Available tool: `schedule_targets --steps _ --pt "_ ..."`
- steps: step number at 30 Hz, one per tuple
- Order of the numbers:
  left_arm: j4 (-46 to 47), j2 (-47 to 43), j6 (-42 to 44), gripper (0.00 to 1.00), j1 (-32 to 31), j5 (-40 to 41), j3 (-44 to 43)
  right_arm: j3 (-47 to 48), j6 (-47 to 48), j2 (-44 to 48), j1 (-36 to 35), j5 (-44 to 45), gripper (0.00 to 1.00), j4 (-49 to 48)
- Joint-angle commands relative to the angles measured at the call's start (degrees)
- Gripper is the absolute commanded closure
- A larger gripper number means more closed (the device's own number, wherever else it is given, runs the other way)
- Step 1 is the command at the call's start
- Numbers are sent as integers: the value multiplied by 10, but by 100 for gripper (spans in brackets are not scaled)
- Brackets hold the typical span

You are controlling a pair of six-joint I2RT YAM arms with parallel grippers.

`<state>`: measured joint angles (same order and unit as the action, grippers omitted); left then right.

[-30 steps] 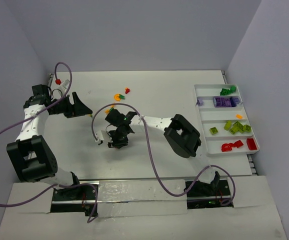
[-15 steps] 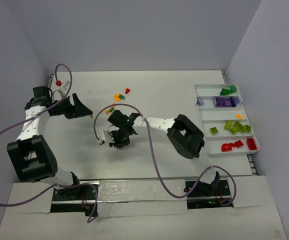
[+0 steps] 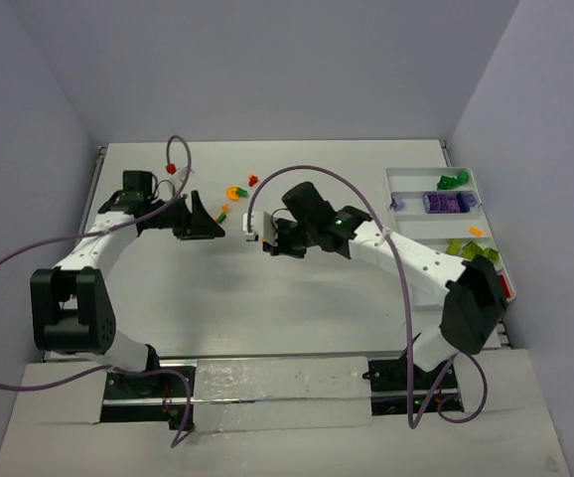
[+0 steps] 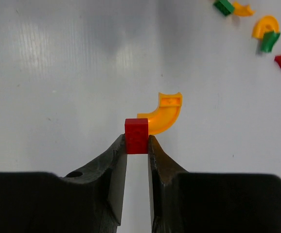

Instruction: Sort the legos into containers by color

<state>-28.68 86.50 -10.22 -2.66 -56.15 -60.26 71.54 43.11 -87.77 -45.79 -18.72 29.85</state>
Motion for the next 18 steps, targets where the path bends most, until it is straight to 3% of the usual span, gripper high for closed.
schedule_targets --steps 1,5,18 --pt "84 44 -75 28 -69 -5 -73 -42 -26 52 32 8 100 7" --pt "104 97 -103 29 -126 -20 -113 -68 -22 75 41 19 100 9" --pt "123 145 -137 30 -205 -2 -147 -58 -28 74 42 18 100 11"
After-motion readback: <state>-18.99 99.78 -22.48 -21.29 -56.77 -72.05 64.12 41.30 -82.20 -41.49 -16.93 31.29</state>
